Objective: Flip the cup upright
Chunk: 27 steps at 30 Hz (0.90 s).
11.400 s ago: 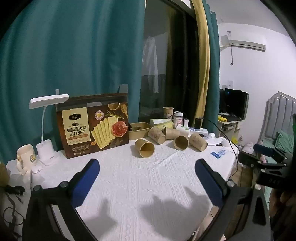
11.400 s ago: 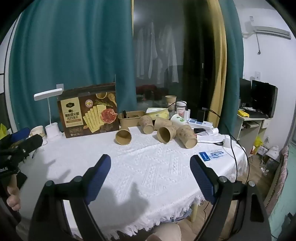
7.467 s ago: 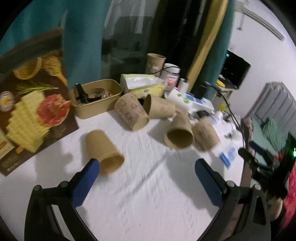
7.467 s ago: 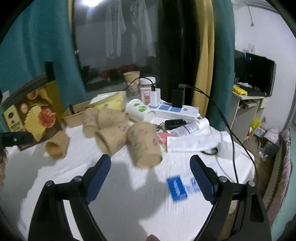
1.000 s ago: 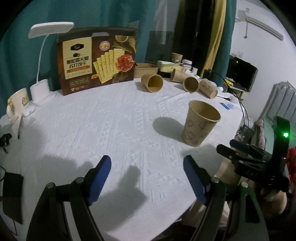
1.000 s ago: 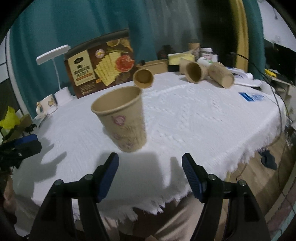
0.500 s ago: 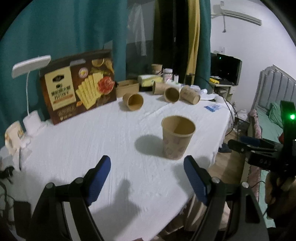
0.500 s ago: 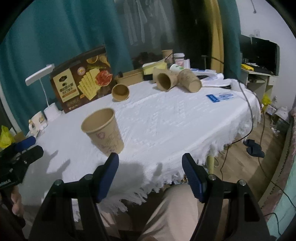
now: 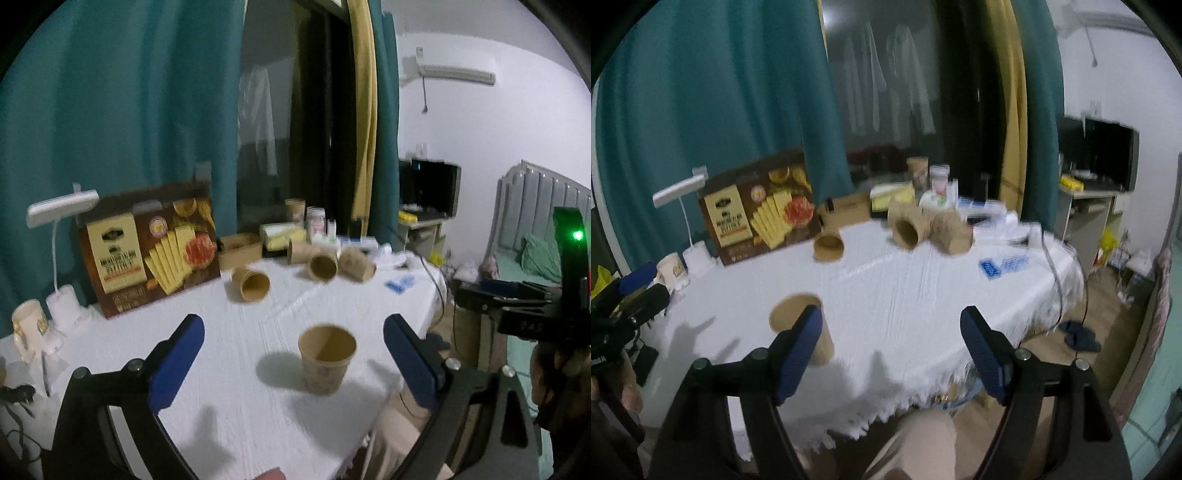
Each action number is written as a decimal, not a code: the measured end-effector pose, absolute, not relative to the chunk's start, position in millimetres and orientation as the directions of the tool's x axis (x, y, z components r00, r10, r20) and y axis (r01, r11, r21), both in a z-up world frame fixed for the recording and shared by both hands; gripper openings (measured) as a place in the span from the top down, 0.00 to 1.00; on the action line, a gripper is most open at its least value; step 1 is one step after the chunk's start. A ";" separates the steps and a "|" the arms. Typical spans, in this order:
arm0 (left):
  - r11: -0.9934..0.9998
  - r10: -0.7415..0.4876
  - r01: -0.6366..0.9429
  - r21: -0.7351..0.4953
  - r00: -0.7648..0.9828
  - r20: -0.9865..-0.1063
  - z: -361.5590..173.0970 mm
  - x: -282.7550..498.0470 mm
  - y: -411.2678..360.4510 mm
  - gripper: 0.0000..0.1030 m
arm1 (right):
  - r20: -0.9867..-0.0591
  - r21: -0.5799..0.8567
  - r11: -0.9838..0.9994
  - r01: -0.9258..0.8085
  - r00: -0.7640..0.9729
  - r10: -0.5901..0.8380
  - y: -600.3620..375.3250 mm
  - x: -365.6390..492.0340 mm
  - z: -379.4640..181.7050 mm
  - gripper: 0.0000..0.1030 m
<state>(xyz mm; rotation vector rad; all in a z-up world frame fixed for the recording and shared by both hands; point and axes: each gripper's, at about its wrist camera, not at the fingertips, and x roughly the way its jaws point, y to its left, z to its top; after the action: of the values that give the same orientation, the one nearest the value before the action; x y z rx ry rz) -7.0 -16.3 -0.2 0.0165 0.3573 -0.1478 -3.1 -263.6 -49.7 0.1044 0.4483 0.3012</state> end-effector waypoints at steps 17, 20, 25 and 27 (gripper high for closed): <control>0.998 -0.055 0.057 0.007 0.984 -0.171 43.2 -38.7 20.0 0.03 | -0.193 0.104 0.940 -0.325 0.920 0.340 -234.5 -47.2 12.2 0.17; 0.997 -0.073 0.070 -0.022 0.982 -0.177 39.8 -40.2 27.7 0.03 | -0.215 0.103 0.935 -0.338 0.911 0.353 -224.7 -42.0 7.9 0.17; 0.998 -0.059 0.052 -0.041 0.980 -0.191 30.5 -37.8 36.3 0.02 | -0.249 0.098 0.932 -0.349 0.898 0.363 -213.6 -32.4 -1.5 0.17; 0.998 -0.055 0.047 -0.044 0.979 -0.198 27.0 -35.7 37.7 0.02 | -0.255 0.094 0.931 -0.352 0.896 0.364 -209.5 -30.1 -4.3 0.17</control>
<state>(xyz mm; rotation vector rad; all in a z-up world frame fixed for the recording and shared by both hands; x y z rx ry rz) -35.7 37.7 27.0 -0.0388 0.2005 -0.0517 -30.1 -209.5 -4.3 0.0454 0.2732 0.3707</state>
